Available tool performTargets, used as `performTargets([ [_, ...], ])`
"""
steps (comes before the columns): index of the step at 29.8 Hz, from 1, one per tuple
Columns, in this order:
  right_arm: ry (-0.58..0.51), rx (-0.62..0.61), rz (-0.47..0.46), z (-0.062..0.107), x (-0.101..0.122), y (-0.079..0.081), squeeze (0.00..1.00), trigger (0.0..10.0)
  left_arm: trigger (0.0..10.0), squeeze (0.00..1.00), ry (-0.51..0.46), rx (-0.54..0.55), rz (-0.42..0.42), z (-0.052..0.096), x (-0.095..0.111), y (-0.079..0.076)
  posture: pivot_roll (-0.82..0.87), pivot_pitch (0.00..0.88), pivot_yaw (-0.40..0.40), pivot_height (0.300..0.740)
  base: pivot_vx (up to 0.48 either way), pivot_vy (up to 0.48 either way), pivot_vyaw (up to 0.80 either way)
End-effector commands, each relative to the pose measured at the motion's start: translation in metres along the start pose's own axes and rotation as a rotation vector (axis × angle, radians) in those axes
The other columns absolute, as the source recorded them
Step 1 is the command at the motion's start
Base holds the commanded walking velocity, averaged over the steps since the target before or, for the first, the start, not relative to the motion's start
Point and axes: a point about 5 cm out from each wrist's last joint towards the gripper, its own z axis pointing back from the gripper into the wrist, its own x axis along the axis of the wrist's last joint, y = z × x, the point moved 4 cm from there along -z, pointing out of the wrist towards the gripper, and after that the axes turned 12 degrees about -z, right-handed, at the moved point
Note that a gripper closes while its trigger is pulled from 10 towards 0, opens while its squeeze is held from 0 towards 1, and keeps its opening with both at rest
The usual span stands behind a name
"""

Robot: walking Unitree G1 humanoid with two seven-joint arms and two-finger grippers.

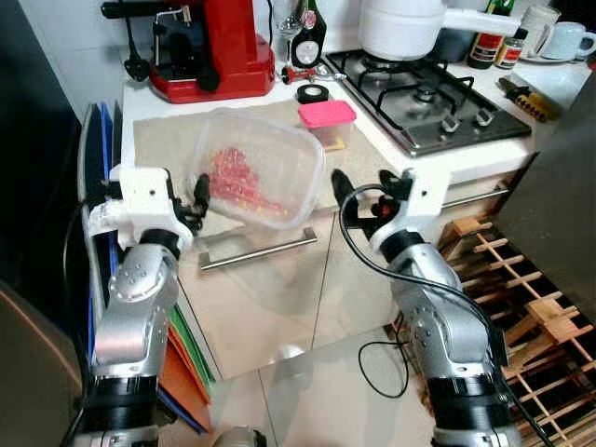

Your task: Restocking fridge

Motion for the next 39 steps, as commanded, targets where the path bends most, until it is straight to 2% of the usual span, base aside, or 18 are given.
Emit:
performTargets([
  [1,-0.008,0.019,-0.010,-0.002,0.005,0.003,0.00,10.0,10.0,0.00,-0.040,0.014,-0.012,-0.001,0.013,0.000,0.04,0.014,-0.010,0.740,0.000,0.000,0.00],
  [7,-0.002,0.028,-0.013,-0.004,0.005,0.006,0.00,10.0,10.0,0.00,-0.046,0.013,-0.002,-0.002,0.019,-0.004,0.04,0.012,-0.008,0.740,0.000,0.000,0.00],
  [12,0.050,0.055,-0.157,-0.003,0.001,0.014,0.00,10.0,10.0,0.00,-0.020,0.003,0.024,-0.002,0.015,-0.010,0.03,0.013,-0.003,0.740,0.000,0.000,0.00],
  [19,0.147,0.108,-0.236,0.007,-0.004,0.018,0.00,10.0,10.0,0.00,-0.007,0.001,0.029,-0.002,0.012,-0.012,0.02,0.014,0.001,0.740,0.000,0.000,0.00],
  [23,0.162,0.112,-0.282,0.007,-0.005,0.020,0.00,10.0,10.0,0.00,-0.012,0.006,0.026,-0.003,0.015,-0.010,0.02,0.017,0.004,0.740,0.000,0.000,0.00],
  [29,0.146,0.072,-0.328,0.003,-0.003,0.013,0.00,10.0,10.0,0.00,-0.017,0.016,0.023,-0.005,0.017,-0.005,0.03,0.011,0.008,0.740,0.000,0.000,0.00],
  [39,0.160,-0.015,-0.410,-0.016,-0.011,-0.013,0.00,10.0,10.0,0.00,-0.014,0.020,0.028,-0.006,0.016,-0.006,0.04,0.000,-0.002,0.740,0.000,0.000,0.00],
])
